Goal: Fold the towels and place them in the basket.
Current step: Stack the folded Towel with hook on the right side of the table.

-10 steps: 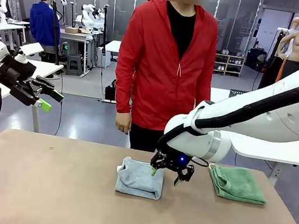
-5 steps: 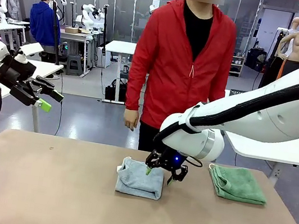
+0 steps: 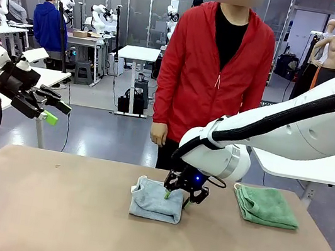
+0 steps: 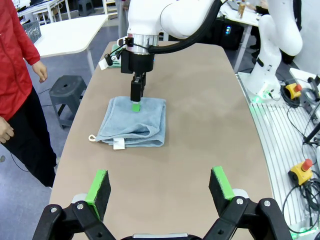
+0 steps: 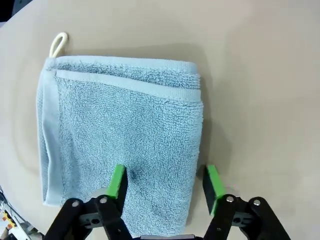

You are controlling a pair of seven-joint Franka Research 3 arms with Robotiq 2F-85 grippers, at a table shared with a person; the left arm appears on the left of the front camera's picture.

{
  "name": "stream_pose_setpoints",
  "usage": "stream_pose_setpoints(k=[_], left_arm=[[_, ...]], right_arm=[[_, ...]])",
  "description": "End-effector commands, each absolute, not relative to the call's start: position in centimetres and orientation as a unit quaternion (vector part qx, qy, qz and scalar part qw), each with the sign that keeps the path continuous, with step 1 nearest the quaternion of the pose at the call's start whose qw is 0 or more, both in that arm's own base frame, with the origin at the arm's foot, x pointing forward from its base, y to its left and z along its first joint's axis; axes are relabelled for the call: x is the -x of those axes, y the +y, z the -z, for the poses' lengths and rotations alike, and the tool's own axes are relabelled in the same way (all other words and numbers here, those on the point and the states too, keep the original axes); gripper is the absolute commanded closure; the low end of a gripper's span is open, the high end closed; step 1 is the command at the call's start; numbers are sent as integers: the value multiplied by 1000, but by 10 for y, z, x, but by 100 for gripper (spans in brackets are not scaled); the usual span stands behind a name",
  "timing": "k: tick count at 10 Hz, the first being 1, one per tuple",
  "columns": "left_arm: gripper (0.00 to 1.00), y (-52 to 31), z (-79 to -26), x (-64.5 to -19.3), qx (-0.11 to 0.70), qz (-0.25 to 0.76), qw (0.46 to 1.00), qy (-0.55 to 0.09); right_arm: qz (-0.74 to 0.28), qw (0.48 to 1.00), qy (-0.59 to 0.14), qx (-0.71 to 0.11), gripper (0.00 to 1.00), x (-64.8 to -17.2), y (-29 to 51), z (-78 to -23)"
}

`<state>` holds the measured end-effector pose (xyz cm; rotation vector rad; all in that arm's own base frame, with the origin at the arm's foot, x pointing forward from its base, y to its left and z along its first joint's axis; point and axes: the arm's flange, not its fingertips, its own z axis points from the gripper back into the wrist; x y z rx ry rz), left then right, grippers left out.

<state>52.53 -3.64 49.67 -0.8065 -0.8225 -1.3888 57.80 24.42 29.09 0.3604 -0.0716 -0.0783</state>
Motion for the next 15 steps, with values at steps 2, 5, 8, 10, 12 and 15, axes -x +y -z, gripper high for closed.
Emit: stream_pose_setpoints(k=[2,5,8,10,12,15], left_arm=[[0,-36,-497,-525,348,608,620,-355],[0,-36,-497,-525,348,608,620,-355],[0,-36,-497,-525,348,608,620,-355],[0,-36,-497,-525,348,608,620,-355],[0,-36,-497,-525,348,608,620,-355],[0,-36,-497,-525,348,608,620,-355]], right_arm=[[27,979,-28,-202,60,-580,242,-290],[28,979,-26,-203,66,-580,242,-290],[26,980,-22,-198,100,-580,244,-291],[27,980,-23,-195,100,-582,244,-290],[37,982,-26,-185,100,-578,248,-293],[37,982,-26,-185,100,-578,248,-293]])
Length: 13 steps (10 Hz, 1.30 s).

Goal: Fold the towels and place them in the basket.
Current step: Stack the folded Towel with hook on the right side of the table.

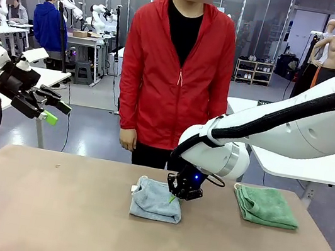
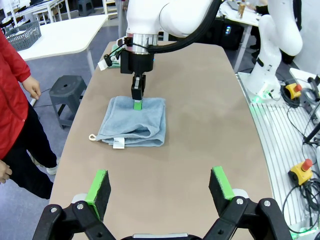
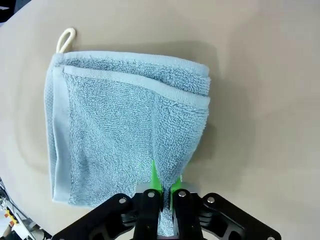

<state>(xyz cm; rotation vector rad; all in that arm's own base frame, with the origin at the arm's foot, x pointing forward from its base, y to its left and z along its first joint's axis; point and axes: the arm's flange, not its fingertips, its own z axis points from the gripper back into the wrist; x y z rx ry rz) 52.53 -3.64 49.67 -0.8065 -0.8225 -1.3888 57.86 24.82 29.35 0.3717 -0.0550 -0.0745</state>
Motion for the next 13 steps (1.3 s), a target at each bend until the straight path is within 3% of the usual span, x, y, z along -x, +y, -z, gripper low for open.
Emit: stream_pose_setpoints(k=[1,4,9,13], left_arm=[[0,-36,-497,-525,348,608,620,-355],[0,-36,-497,-525,348,608,620,-355],[0,-36,-497,-525,348,608,620,-355],[0,-36,-497,-525,348,608,620,-355]], right_arm=[[37,982,-27,-185,93,-579,248,-293],[19,983,-47,-178,93,-581,224,-331],[-52,979,-78,-181,93,-556,155,-447],[-94,976,-42,-193,93,-567,89,-493]])
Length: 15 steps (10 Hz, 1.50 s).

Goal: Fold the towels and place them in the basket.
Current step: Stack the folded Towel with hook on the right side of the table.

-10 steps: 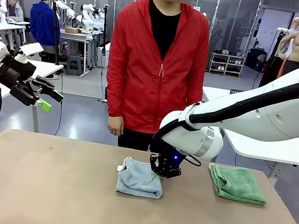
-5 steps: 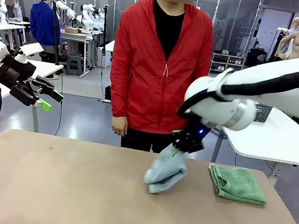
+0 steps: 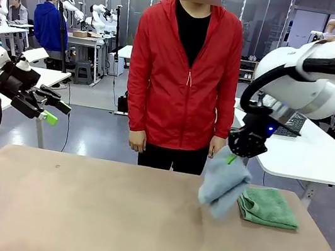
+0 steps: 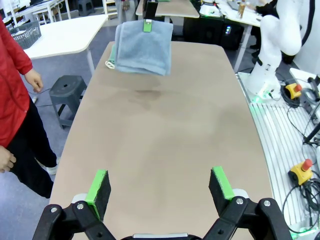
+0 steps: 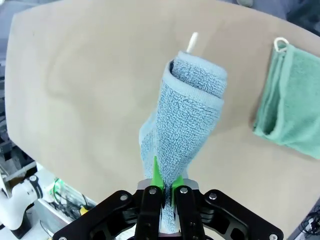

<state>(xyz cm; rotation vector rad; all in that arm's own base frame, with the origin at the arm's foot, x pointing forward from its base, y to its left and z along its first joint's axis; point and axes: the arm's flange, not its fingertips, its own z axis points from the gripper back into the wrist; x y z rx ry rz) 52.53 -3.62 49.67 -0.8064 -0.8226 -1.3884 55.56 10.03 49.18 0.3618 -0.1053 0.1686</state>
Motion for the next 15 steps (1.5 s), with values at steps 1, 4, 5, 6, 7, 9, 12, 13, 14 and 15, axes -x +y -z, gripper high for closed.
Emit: stream_pose_setpoints(k=[1,4,5,6,7,9,12,13,14,15], left_arm=[[0,-36,-497,-525,348,608,620,-355],[0,-36,-497,-525,348,608,620,-355],[0,-36,-497,-525,348,608,620,-355],[0,-36,-497,-525,348,608,620,-355],[0,-36,-497,-525,348,608,620,-355],[0,-36,-497,-525,348,608,620,-355],[0,-36,-497,-525,348,608,620,-355],[0,-36,-497,-525,348,608,620,-355],[0,-36,-497,-525,348,608,620,-355],[0,-36,-497,-525,348,608,620,-355]], right_arm=[[-91,977,-37,-191,93,-576,73,-497],[-106,975,-31,-195,93,-606,37,-494],[-106,974,-30,-197,93,-617,30,-489],[-103,975,-27,-196,93,-627,24,-486],[-104,977,-25,-185,93,-637,18,-484],[-103,977,-23,-188,93,-649,9,-482],[-94,980,-9,-176,93,-660,-4,-479],[-87,980,-7,-178,93,-664,-6,-476],[-88,979,-19,-181,93,-651,-1,-476],[-88,979,-19,-181,93,-651,-1,-476]])
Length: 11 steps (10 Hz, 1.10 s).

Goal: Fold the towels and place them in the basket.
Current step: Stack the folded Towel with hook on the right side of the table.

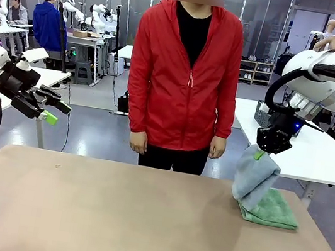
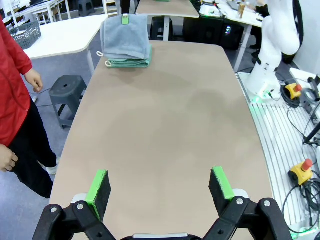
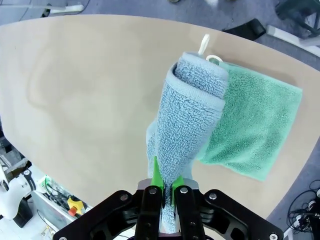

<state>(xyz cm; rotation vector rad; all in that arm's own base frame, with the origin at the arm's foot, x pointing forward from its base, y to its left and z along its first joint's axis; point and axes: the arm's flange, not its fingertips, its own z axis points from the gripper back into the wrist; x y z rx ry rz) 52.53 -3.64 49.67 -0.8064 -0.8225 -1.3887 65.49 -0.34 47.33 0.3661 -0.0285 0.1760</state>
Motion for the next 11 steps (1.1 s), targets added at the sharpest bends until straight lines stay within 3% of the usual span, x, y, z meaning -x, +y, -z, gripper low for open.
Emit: stream_pose_setpoints(k=[1,5,11], left_arm=[[0,-36,-497,-525,348,608,620,-355],[0,-36,-497,-525,348,608,620,-355],[0,-36,-497,-525,348,608,620,-355]], right_arm=[[-88,979,-19,-181,93,-651,-1,-476],[-89,979,-15,-182,93,-655,-2,-474],[-135,950,10,-283,93,-657,-86,-450]])
